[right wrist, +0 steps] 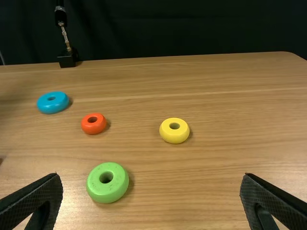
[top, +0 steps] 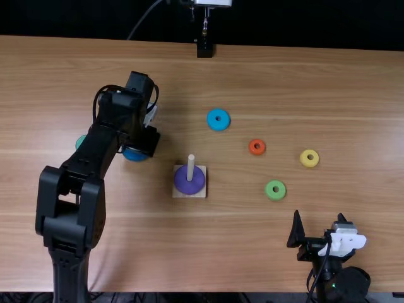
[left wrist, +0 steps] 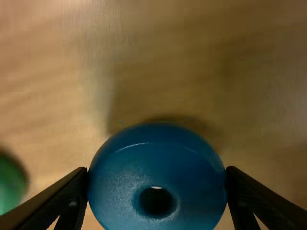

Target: Build the Hanoi tower: stack the rings onto the peg from bottom to top in this color order: purple, dark blue, light blue, dark green, light green, yellow, orange.

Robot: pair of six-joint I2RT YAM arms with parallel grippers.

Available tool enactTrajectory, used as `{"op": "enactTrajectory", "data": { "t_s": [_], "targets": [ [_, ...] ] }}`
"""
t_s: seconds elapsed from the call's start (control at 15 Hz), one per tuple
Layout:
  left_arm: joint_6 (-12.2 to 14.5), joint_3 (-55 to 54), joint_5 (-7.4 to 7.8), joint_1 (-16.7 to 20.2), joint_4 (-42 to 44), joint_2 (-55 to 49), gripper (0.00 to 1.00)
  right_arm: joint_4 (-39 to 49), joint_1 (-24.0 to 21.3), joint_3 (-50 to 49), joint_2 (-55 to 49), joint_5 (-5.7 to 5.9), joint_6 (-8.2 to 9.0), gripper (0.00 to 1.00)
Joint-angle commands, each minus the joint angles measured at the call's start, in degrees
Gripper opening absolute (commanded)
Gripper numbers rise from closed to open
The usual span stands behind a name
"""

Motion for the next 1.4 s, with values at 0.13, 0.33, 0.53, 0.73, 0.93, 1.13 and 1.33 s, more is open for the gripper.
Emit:
{"op": "enactTrajectory", "data": {
  "t_s": [0.13,0.33,0.53,0.73,0.93,1.13,1.33],
  "targets": [
    [-2.76,5.91,0.23,-0.5,-6.62,-6.28,0.0,-2.28,-0.92,-4.33,-0.73,-0.19,-0.11,1.0],
    [-7.72,8.63,0.34,-2.0,-10.32,-10.94,0.0,-2.38,-0.92,-4.33,-0.73,-0.19,-0.11,1.0],
    [-12.36,9.33,0.34,-4.02,-11.79,-15.42,0.0,-2.38,-0.92,-4.33,-0.73,-0.19,-0.11,1.0],
    [-14.26,11.36,0.45,-7.01,-15.91,-17.97,0.0,-2.38,-0.92,-4.33,-0.73,-0.19,-0.11,1.0],
    [-17.31,11.62,0.45,-10.26,-16.85,-19.38,0.0,-2.28,-0.92,-4.33,-0.73,-0.19,-0.11,1.0],
    [-19.32,11.71,0.45,-14.04,-16.85,-19.64,0.0,-2.28,-0.92,-4.33,-0.73,-0.19,-0.11,1.0],
    [-20.27,11.62,0.45,-16.85,-16.85,-19.55,0.0,-2.28,-0.92,-4.33,-0.73,-0.19,-0.11,1.0]
  ]
}}
